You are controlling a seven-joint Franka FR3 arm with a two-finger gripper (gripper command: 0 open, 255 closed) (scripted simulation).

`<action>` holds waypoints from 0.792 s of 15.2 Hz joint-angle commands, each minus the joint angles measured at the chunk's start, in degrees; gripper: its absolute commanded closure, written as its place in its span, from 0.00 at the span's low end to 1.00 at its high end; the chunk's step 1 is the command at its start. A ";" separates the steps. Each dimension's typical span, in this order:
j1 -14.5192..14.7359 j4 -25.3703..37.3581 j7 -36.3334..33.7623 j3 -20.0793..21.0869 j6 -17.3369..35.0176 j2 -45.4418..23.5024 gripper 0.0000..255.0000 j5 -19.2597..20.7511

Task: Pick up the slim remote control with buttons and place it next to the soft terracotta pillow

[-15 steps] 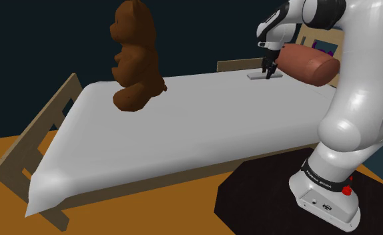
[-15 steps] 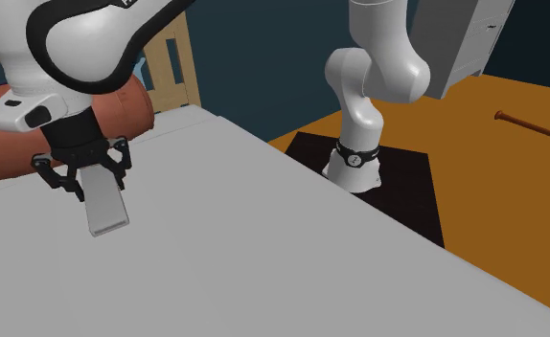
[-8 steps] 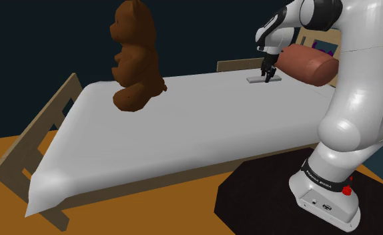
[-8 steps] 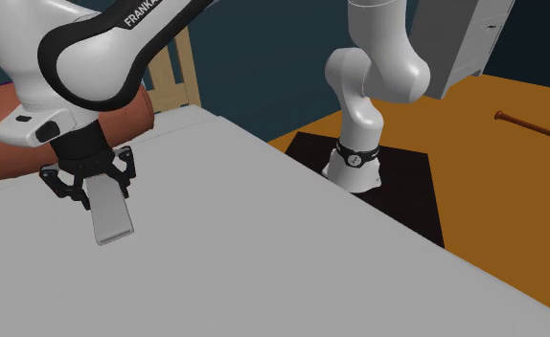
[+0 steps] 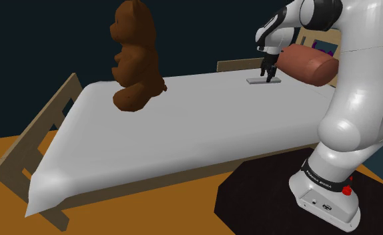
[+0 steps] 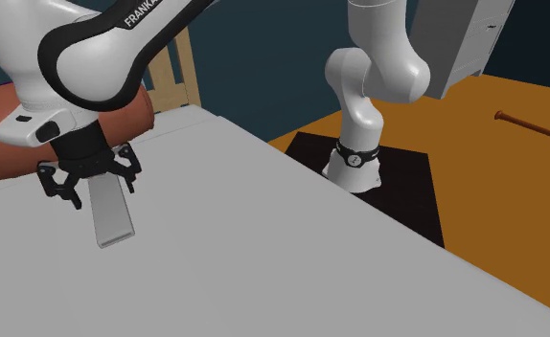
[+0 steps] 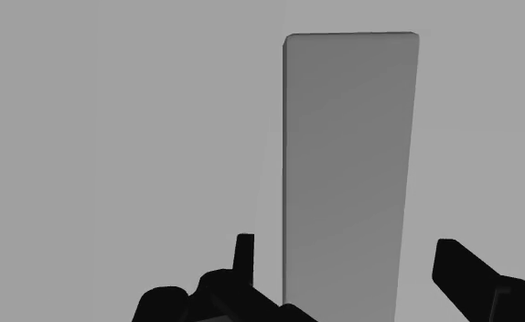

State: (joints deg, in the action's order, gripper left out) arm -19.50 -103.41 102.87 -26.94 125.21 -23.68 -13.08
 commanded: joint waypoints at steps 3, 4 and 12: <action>0.21 0.63 -0.38 -0.31 -1.51 0.98 0.00 0.61; 0.40 1.34 -0.75 -0.59 -3.05 1.92 0.00 1.18; 0.67 2.82 -1.36 -1.02 -5.88 3.44 0.00 2.14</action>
State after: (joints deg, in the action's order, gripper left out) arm -18.84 -100.59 101.52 -27.96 119.35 -20.25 -10.95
